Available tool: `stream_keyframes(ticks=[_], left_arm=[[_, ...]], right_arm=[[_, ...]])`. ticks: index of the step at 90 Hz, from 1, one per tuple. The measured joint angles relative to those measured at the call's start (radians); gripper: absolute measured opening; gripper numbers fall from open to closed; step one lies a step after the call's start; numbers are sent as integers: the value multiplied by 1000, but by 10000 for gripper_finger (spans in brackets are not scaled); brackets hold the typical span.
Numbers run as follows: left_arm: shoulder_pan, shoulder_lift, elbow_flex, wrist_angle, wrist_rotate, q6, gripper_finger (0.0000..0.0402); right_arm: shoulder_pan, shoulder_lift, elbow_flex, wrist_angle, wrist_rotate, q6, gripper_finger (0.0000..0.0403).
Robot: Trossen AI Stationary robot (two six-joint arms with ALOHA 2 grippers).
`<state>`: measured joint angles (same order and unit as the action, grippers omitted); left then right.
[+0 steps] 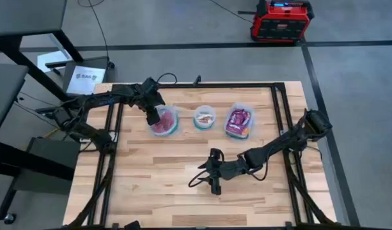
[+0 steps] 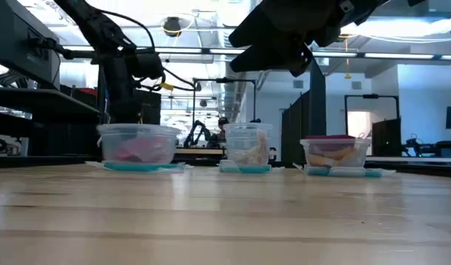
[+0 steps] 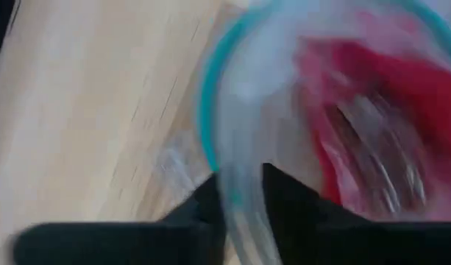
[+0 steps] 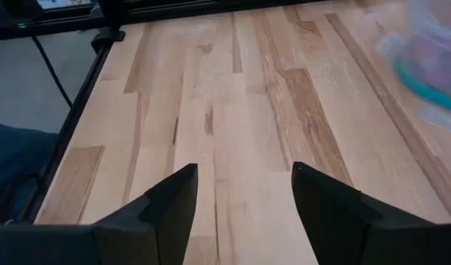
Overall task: Sort candy
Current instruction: Move the top left transparent bin to the bottom left
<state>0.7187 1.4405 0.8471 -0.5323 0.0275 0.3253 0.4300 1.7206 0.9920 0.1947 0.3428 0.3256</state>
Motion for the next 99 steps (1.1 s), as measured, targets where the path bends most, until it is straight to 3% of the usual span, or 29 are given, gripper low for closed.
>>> stream_keyframes(ticks=[17,31,45,56,65,78,89,99], left_arm=[[-18,-13,61,-73,-12,-24,4],[-75,-86,184,-266,-39,-64,0],[-197,-176,277,-605,-10,-111,0],[-353,-254,251,-684,-13,-268,0],[-531,-298,159,-614,-10,-431,0],[-774,-277,-2,-301,-20,-648,0],[-932,-151,-69,-19,-20,-749,0],[-1009,15,-23,29,-30,-773,0]], right_arm=[[0,0,0,0,0,4,205],[0,0,0,-5,0,15,205],[0,0,0,-12,0,14,205],[0,0,0,-12,0,14,205],[0,0,0,-18,0,14,205],[-2,0,0,-17,0,12,205],[-8,0,0,-18,0,13,205],[-14,0,0,-19,0,14,205]])
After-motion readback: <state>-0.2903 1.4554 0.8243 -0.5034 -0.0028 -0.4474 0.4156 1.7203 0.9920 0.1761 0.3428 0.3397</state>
